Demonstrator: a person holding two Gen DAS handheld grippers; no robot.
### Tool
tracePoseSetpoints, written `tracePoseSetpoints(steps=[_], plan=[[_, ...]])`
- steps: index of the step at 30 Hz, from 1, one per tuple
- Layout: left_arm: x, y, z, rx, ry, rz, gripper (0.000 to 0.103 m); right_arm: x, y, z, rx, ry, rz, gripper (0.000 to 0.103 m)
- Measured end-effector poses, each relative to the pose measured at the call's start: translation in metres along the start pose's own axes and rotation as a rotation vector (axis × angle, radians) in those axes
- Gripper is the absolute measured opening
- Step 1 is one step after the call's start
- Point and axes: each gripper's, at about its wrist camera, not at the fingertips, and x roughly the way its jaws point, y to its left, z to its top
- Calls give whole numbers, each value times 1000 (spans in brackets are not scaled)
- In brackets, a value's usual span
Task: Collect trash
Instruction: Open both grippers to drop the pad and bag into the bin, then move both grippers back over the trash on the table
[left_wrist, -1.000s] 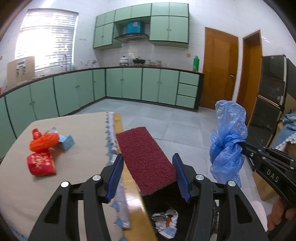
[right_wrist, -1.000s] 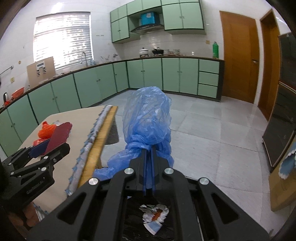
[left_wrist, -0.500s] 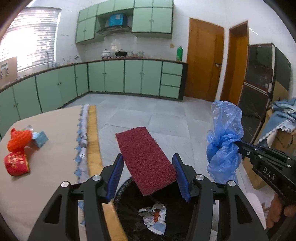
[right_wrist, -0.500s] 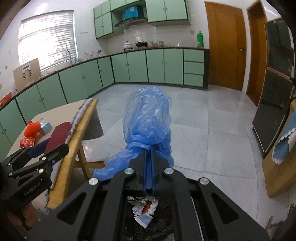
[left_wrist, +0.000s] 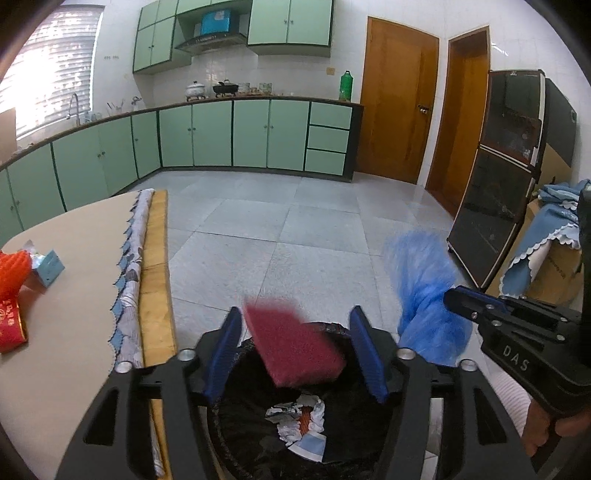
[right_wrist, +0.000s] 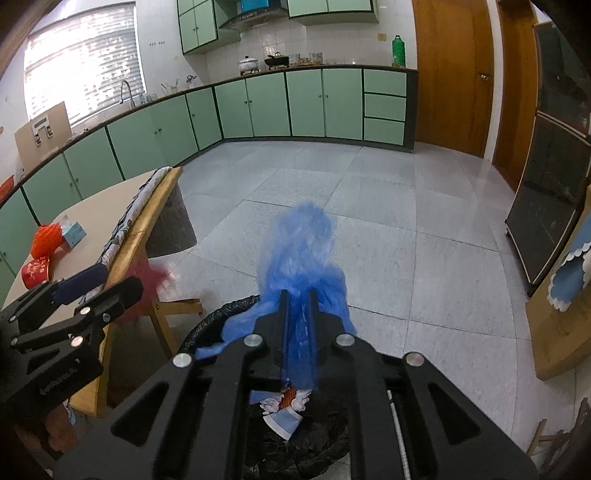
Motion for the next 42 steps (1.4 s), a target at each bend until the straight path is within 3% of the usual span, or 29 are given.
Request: tracePoseSetpoints(steps=[4,7,10,12,14,24,37,42], plan=[[0,7,3,-14,-2,7,66,3,-3,4,12,-7,-5,25],[-3,12,5,-28,-6,19,67,1,-5,6,25,-21,-15,42],[-8,17,8,-36,-20,33,69,-3,-8,7,38,-41,-27,61],[-13,21,10,-41,-36,50,73,-7,-9,8,57,-63,-41,82],[-18,25,12,-43,-49,65,78,-13,-10,9,74,-95,-65,92],[-63,71,17,-91,-126,215,89,-26,23,23,60,-160,-22,97],[-117,186,3,-196,-168,503,89,-14,130,48,-42,-196,128,97],[-122,222,-5,-243,-154,558,89,-5,168,54,-79,-199,169,97]])
